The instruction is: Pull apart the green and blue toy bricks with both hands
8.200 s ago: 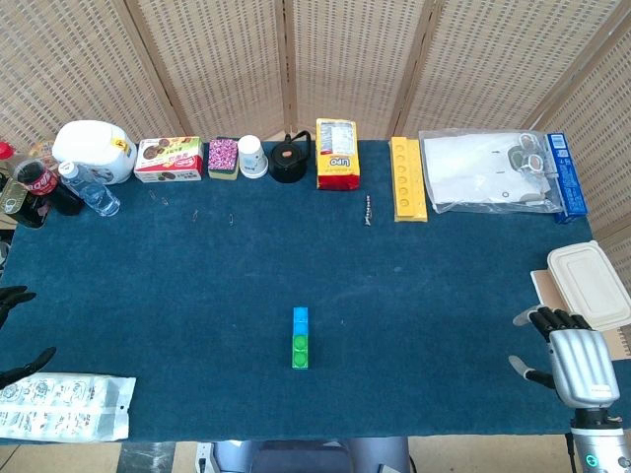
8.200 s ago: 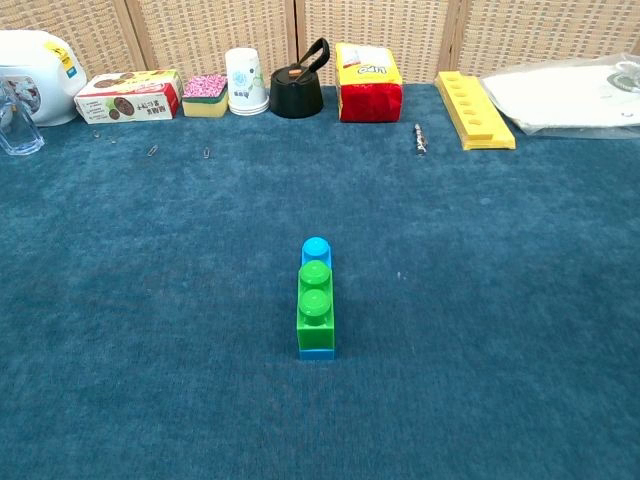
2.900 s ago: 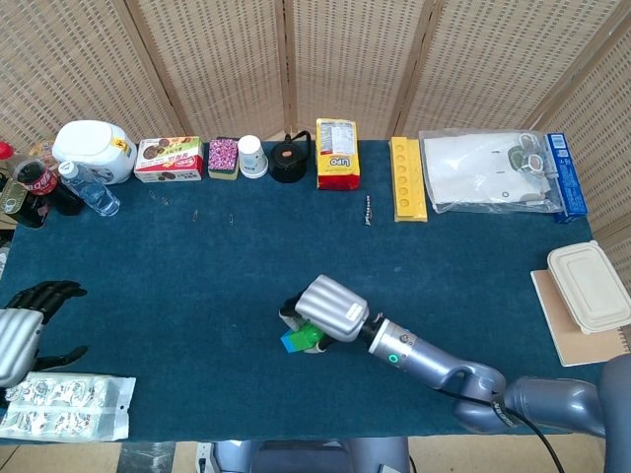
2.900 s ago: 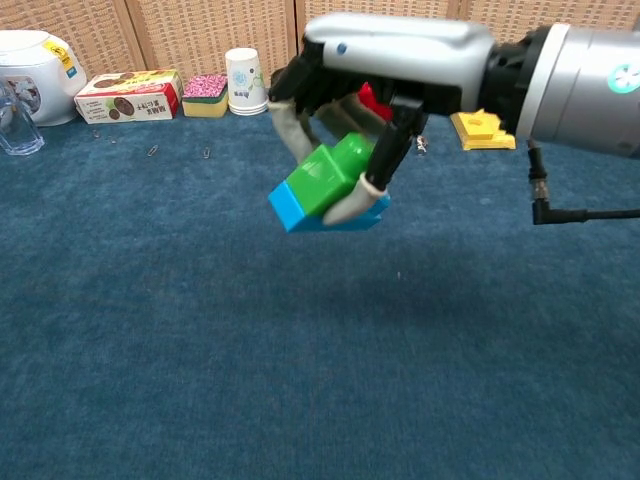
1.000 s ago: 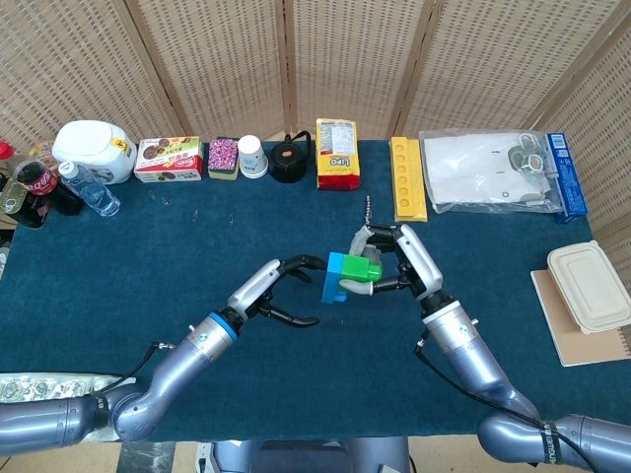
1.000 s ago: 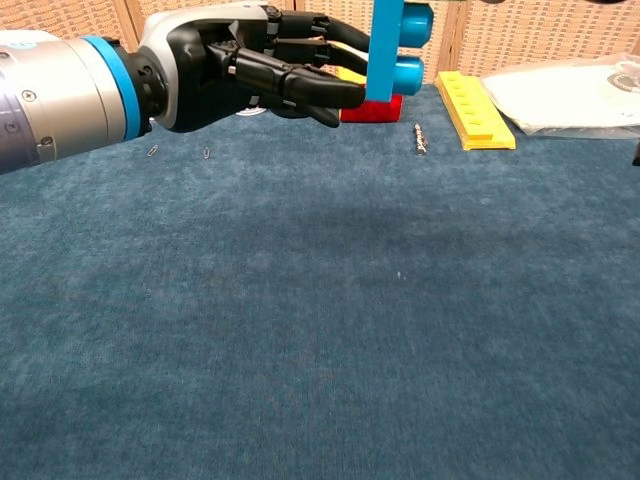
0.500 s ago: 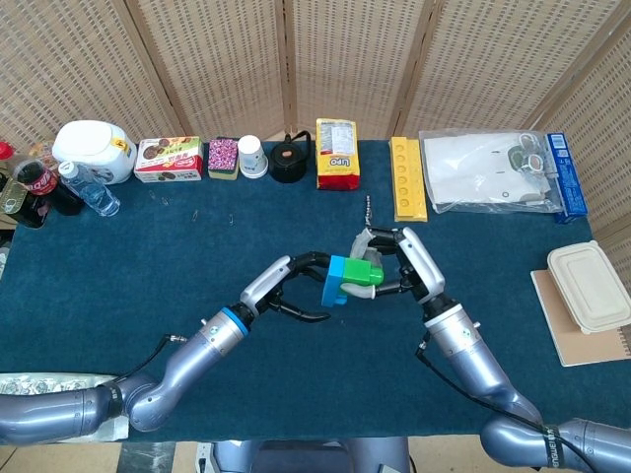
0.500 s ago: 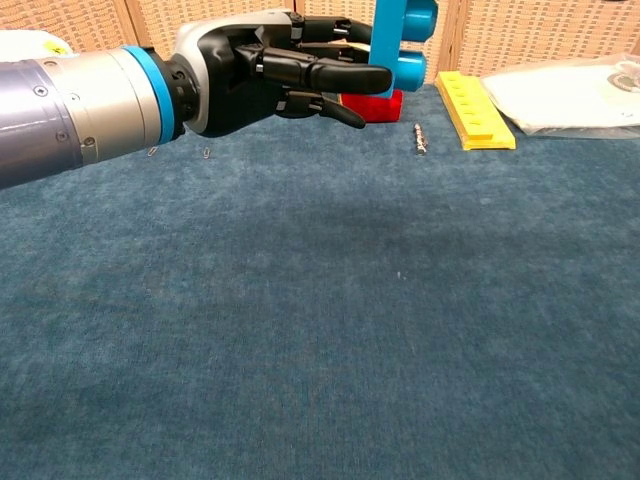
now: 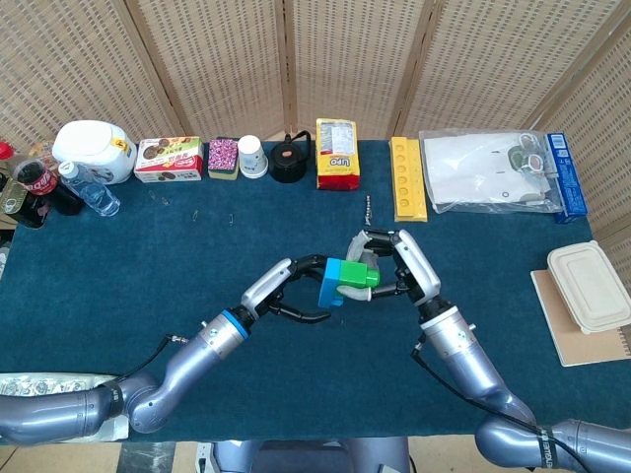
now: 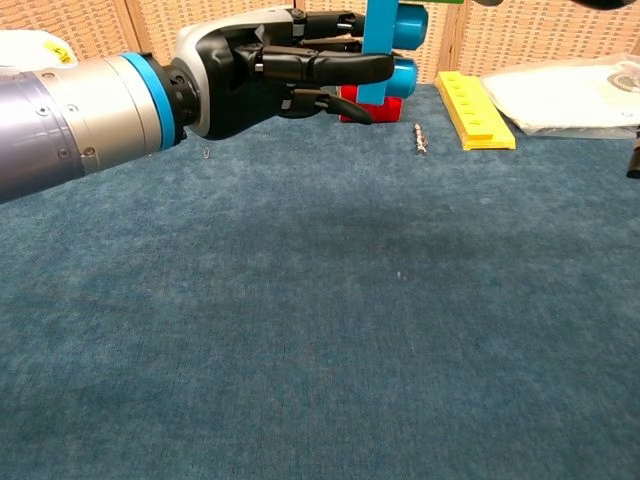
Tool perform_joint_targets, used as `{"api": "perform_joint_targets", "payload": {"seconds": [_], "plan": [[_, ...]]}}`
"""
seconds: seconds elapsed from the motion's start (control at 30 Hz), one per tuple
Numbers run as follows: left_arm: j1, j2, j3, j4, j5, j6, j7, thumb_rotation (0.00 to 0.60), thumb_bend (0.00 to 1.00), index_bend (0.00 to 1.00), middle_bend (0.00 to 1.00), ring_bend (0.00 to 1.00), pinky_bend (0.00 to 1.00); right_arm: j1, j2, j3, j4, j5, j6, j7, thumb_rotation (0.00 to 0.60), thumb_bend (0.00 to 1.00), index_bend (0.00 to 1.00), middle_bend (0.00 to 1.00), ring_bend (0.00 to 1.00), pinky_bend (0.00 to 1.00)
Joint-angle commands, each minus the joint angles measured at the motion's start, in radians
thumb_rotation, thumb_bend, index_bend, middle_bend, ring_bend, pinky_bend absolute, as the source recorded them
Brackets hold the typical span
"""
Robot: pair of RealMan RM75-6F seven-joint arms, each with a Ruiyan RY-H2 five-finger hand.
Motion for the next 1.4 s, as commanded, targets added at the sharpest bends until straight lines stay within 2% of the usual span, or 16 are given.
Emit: {"api": "perform_joint_targets", "payload": {"seconds": [0.03,0.13,0.37,0.77,0.9,1.1,1.4], "plan": [[-0.005,-0.024,0.002,0.019,0.003,0.028,0.014,0.543,0.30,0.37,0.28,0.22,0.29,-0.004,-0.004,-0.005,0.000,-0.011,0.005,-0.006,0.600,0.08,0.74,0.70,0.76,0.77],[-0.008,-0.042,0.006,0.033,0.003,0.051,0.032,0.544,0.35,0.40,0.28,0.22,0.29,-0.007,-0.005,-0.007,-0.002,-0.017,0.005,-0.002,0.600,0.08,0.75,0.71,0.76,0.77],[-0.020,-0.078,0.009,0.050,-0.017,0.080,0.070,0.542,0.37,0.52,0.29,0.22,0.29,-0.011,-0.006,-0.008,-0.007,-0.027,0.003,0.007,0.600,0.08,0.75,0.71,0.76,0.78],[-0.031,-0.082,0.005,0.061,-0.030,0.088,0.079,0.545,0.37,0.63,0.41,0.28,0.30,-0.015,0.013,-0.012,-0.015,-0.041,-0.016,0.035,0.600,0.08,0.75,0.71,0.77,0.78],[-0.033,-0.082,0.003,0.065,-0.030,0.086,0.068,0.577,0.37,0.67,0.45,0.32,0.32,-0.017,0.021,-0.011,-0.020,-0.038,-0.026,0.057,0.600,0.08,0.75,0.71,0.77,0.78],[-0.036,-0.083,0.006,0.071,-0.022,0.085,0.057,0.597,0.37,0.70,0.48,0.36,0.35,-0.024,0.031,-0.004,-0.025,-0.031,-0.025,0.076,0.600,0.08,0.75,0.71,0.77,0.78],[-0.039,-0.083,0.002,0.074,-0.011,0.084,0.017,0.600,0.37,0.70,0.48,0.37,0.38,-0.032,0.051,-0.003,-0.033,-0.038,-0.035,0.116,0.600,0.08,0.75,0.71,0.77,0.78]]}}
